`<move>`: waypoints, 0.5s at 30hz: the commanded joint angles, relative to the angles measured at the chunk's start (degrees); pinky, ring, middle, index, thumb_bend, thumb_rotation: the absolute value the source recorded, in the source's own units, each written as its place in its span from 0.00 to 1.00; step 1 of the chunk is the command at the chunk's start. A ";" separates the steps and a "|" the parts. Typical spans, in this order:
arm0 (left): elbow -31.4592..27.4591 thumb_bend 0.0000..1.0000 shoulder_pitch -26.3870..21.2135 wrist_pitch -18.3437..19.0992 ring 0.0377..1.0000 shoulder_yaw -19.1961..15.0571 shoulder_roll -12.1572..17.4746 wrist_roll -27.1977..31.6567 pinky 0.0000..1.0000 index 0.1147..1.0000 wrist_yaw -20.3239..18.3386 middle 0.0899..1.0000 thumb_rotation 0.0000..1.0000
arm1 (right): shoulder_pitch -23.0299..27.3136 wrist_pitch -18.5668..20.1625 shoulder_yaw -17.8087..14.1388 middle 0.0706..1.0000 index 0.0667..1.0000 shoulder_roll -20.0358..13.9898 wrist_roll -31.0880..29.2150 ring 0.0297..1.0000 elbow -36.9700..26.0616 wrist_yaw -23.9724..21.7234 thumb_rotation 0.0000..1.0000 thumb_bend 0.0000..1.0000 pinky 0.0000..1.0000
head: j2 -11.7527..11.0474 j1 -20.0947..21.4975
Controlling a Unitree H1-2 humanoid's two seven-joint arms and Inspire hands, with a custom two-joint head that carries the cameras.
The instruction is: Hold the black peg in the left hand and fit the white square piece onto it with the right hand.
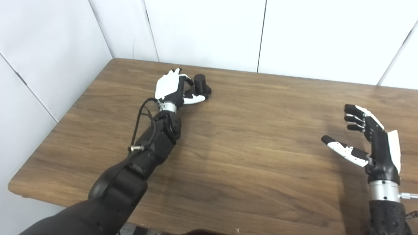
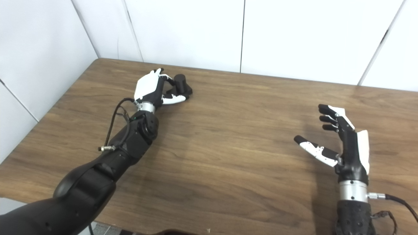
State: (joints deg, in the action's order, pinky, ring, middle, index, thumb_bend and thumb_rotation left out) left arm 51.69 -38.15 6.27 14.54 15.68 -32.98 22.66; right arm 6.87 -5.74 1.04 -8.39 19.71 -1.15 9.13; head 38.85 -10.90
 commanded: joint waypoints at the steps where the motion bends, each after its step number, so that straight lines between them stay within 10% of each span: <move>1: 0.49 0.93 -2.45 -0.18 1.00 0.75 -0.05 -0.13 1.00 0.59 -0.70 0.98 0.42 | -0.98 -0.68 -0.15 0.77 0.75 0.69 0.70 0.73 -0.40 0.90 0.22 0.73 0.67 | 0.12 0.12; 15: 1.56 0.91 -2.97 -1.04 1.00 1.86 -0.70 1.22 1.00 0.57 -0.59 0.98 0.39 | -2.53 0.41 -0.65 0.78 0.75 1.08 1.27 0.72 -1.98 1.02 0.25 0.72 0.65 | 0.87 0.58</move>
State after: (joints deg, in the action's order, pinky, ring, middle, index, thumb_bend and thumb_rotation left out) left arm 52.97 -38.81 5.40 15.91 15.27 -31.45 22.98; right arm 5.17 -5.14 0.48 -7.87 20.10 -2.76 9.22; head 39.64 -10.28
